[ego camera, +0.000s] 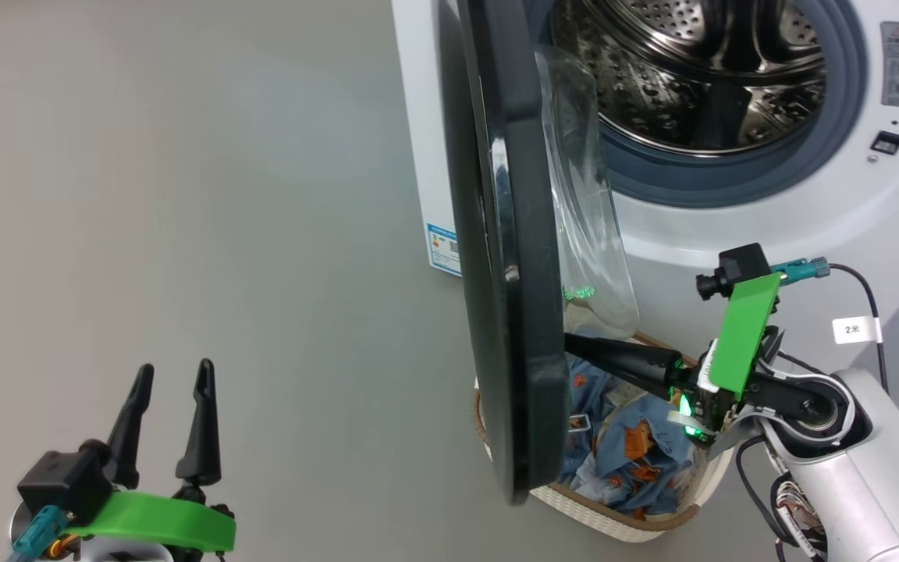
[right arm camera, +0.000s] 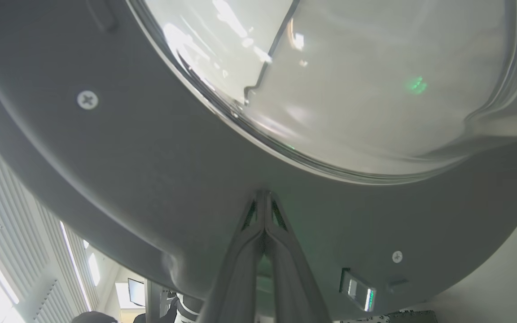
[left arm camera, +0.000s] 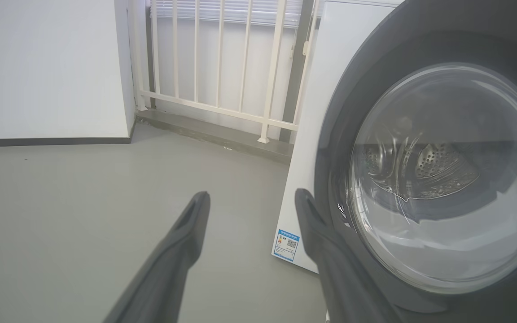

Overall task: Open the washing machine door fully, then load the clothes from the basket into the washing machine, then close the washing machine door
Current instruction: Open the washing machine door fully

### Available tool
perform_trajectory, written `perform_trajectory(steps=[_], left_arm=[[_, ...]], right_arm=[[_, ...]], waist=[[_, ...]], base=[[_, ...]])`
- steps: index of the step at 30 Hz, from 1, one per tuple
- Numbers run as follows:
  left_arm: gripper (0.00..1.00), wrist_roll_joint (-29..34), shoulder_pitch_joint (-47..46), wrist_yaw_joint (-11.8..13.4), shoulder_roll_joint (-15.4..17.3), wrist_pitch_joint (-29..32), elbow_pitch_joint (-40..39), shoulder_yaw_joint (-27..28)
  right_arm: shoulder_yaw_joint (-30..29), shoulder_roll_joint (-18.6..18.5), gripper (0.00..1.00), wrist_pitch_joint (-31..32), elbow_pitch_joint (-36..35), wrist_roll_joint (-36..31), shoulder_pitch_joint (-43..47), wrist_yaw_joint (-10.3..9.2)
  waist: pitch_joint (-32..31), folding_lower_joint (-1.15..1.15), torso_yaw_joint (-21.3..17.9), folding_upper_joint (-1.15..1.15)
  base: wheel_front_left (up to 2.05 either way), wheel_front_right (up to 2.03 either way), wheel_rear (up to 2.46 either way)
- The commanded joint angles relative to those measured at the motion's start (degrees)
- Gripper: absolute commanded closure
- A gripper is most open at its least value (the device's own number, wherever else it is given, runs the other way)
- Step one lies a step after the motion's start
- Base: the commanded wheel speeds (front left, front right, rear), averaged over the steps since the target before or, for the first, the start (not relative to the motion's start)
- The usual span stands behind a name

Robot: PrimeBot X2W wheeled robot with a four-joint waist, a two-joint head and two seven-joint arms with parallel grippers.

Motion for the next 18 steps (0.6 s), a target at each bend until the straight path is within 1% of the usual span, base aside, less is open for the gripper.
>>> perform_trajectory(steps=[1, 10, 18], left_arm=[[0.0, 0.6, -0.94, -0.12, 1.33, -0.37, -0.9, 1.7], [0.0, 0.44, -0.99, -0.12, 1.63, -0.37, -0.86, 1.64], [0.0, 0.48, -0.83, -0.12, 1.51, -0.37, -0.77, 1.88]], right_arm=[[1.22, 1.23, 1.0, 0.29, -2.22, 0.44, -0.25, 0.48], [1.63, 2.13, 1.0, -0.15, -3.02, 0.03, -0.07, 0.48], [1.53, 2.08, 1.0, 0.0, -3.32, -0.05, 0.19, 0.48]], waist=[[-0.33, 0.0, 0.88, 0.0], [0.12, 0.0, 1.72, 0.0], [-0.07, 0.0, 0.94, 0.0]], base=[[0.0, 0.0, 0.0], [0.0, 0.0, 0.0], [0.0, 0.0, 0.0]])
